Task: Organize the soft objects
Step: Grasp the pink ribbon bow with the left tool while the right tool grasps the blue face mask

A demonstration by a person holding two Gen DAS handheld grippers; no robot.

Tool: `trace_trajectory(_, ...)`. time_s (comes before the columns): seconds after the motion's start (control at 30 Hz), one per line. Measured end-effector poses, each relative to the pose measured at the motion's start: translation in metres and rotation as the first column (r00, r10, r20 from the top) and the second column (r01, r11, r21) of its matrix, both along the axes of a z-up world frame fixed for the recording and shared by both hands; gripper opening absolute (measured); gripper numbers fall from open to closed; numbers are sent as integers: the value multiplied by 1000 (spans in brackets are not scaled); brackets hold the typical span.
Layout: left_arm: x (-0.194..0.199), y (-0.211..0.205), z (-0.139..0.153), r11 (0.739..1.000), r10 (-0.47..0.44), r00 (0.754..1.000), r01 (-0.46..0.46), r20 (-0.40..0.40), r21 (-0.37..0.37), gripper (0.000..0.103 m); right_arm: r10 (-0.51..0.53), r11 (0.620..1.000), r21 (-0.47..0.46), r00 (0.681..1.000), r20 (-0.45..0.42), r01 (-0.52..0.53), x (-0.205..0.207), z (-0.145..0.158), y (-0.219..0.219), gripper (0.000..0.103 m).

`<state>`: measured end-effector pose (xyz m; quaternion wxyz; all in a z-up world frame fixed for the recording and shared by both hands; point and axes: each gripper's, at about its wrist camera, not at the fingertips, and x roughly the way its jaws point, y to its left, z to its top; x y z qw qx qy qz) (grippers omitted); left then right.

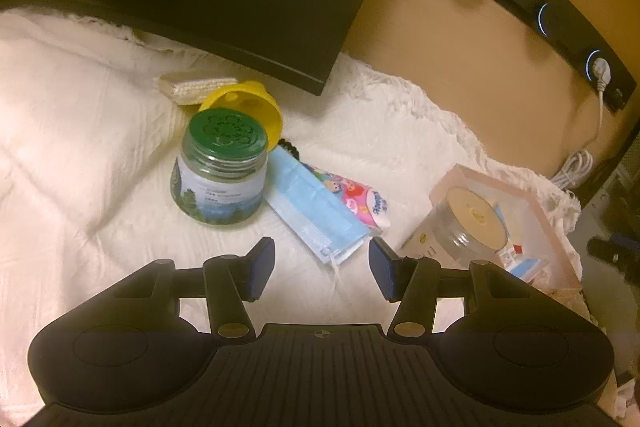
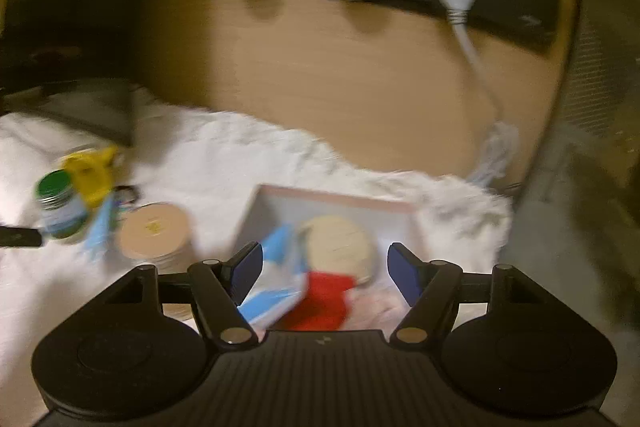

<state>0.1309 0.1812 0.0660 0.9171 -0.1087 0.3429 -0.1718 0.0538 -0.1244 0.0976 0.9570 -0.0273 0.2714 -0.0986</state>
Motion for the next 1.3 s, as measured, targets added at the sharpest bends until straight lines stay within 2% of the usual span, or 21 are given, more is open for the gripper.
trace_trajectory(0.17, 1, 1, -9, 998, -26, 999, 28, -38, 52, 56, 63, 998, -1, 995, -73, -63, -5, -25, 30, 70)
trace_trajectory(0.23, 1, -1, -15, 997, -54, 997, 57, -64, 47, 56, 88, 996, 5, 990, -108, -88, -6, -38, 40, 70)
trace_trajectory(0.37, 12, -8, -19, 998, -54, 994, 51, -98, -32, 56, 127, 992, -5, 979, -160, -129, -7, -56, 57, 70)
trace_trajectory(0.47, 34, -13, -14, 994, 7, 992, -20, -123, -106, 56, 155, 986, -25, 971, -182, -162, -10, -63, 69, 70)
trace_trajectory(0.57, 60, -20, -14, 983, 86, 984, -109, -157, -148, 56, 179, 981, -36, 964, -195, -190, -13, -67, 76, 70)
trace_trajectory(0.7, 84, -36, -21, 984, 165, 973, -174, -160, -45, 56, 196, 976, -47, 957, -213, -211, -18, -72, 78, 70)
trace_trajectory(0.77, 81, -37, -23, 987, 156, 977, -161, -142, -18, 56, 210, 974, -43, 955, -209, -223, -18, -68, 78, 70)
trace_trajectory(0.87, 68, -26, -28, 990, 142, 982, -143, -124, -5, 56, 262, 963, -20, 953, -154, -268, -12, -48, 78, 70)
trace_trajectory(1.0, 44, 11, -33, 983, 172, 976, -178, -136, -37, 56, 373, 928, 32, 919, -127, -372, 24, -12, 99, 70)
trace_trajectory(1.1, 29, 39, -34, 977, 192, 971, -203, -141, -62, 56, 452, 891, 143, 872, -186, -431, 80, 4, 127, 70)
trace_trajectory(1.17, 18, 55, -33, 977, 189, 973, -200, -135, -76, 56, 492, 869, 200, 832, -256, -453, 126, 1, 151, 70)
trace_trajectory(1.3, -9, 74, -37, 991, 85, 990, -96, -115, -92, 56, 440, 895, 121, 811, -386, -428, 196, -36, 197, 65)
